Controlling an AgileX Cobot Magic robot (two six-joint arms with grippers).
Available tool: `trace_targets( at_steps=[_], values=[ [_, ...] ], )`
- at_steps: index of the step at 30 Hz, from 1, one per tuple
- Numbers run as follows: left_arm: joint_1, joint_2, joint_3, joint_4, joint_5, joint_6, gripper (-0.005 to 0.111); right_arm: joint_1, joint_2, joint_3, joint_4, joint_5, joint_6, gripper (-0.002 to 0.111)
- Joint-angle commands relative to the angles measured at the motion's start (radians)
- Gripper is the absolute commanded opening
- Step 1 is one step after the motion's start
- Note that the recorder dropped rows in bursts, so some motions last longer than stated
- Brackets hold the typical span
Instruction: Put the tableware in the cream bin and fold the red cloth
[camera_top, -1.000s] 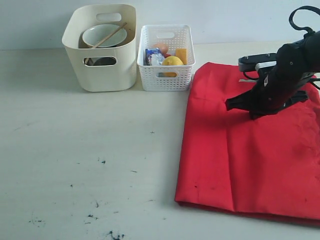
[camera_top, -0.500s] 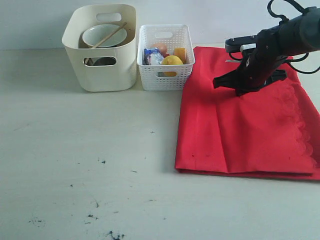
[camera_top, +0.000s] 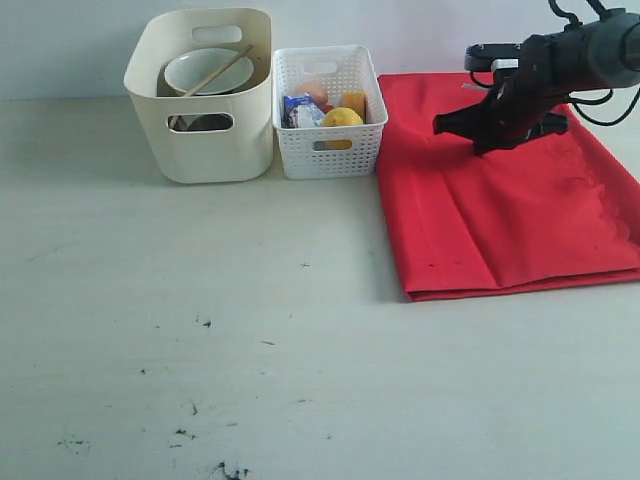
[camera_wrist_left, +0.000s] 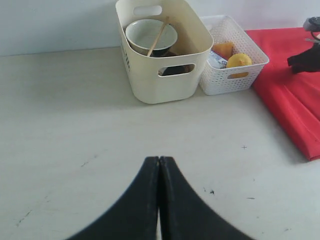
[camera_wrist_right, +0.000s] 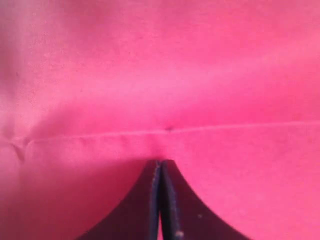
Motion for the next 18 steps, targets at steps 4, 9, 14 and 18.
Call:
trace_targets(
  at_steps=[4, 9, 14, 18],
  values=[
    [0.003, -0.001, 0.006, -0.008, -0.001, -0.013, 0.0, -0.002, 0.14, -0.14, 0.106, 0.128, -0.005, 0.0],
    [0.003, -0.001, 0.006, -0.008, -0.001, -0.013, 0.0, -0.011, 0.15, -0.241, 0.11, 0.227, -0.005, 0.0],
    [0.003, -0.001, 0.006, -0.008, -0.001, -0.013, 0.0, -0.019, 0.089, -0.244, 0.104, 0.272, -0.005, 0.0],
    [0.003, -0.001, 0.006, -0.008, -0.001, -0.013, 0.0, -0.024, 0.022, -0.244, 0.1, 0.303, -0.005, 0.0]
  ],
)
